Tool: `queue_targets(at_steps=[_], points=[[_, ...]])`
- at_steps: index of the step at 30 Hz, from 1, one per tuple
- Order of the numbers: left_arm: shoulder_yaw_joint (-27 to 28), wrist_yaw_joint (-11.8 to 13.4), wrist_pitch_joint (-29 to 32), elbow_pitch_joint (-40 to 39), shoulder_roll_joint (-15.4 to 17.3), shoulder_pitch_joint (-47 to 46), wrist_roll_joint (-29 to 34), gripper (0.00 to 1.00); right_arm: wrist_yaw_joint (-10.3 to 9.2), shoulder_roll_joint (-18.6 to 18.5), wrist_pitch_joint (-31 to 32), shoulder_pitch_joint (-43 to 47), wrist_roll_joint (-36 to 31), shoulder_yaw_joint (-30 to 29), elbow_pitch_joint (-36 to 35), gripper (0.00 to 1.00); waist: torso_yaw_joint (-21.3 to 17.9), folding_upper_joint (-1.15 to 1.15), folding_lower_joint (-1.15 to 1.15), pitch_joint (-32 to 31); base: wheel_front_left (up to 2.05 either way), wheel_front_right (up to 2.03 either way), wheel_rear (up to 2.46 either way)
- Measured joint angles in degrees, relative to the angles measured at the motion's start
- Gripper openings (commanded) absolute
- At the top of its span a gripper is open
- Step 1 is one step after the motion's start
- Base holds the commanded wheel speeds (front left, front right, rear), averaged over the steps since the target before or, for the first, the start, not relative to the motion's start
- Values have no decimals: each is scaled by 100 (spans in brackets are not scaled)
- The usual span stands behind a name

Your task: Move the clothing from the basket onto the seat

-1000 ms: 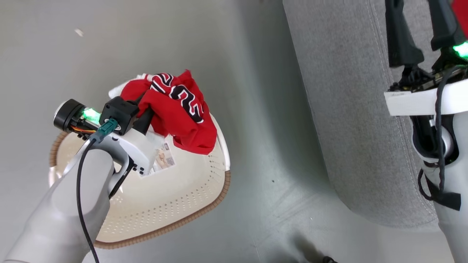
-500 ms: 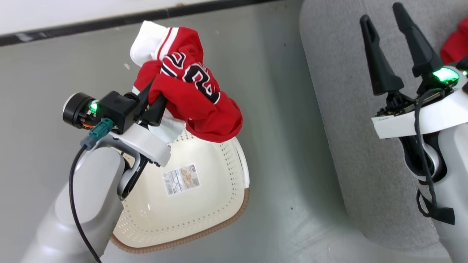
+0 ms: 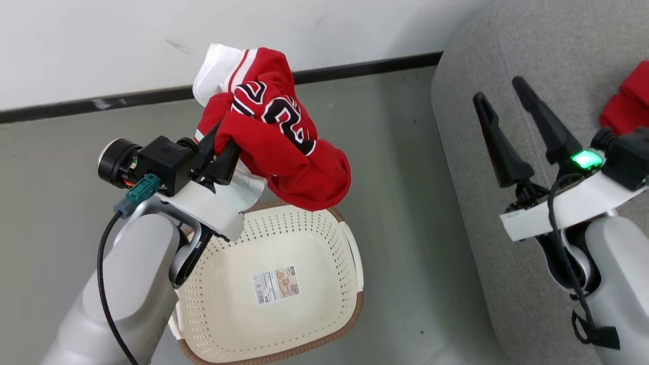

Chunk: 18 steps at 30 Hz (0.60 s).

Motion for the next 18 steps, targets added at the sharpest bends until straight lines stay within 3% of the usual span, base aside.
queue_targets(at_steps=[9,18], points=[[-46,-31,0,80,-9,118,-135,0,0,-36,0,381,103,65,86,100,111,0,0,-480,0,0,0],[-138,-98,31,164,-67,247,-348,0,0,-152,0,692,156,661,96,100,205,0,0,-993,0,0,0]])
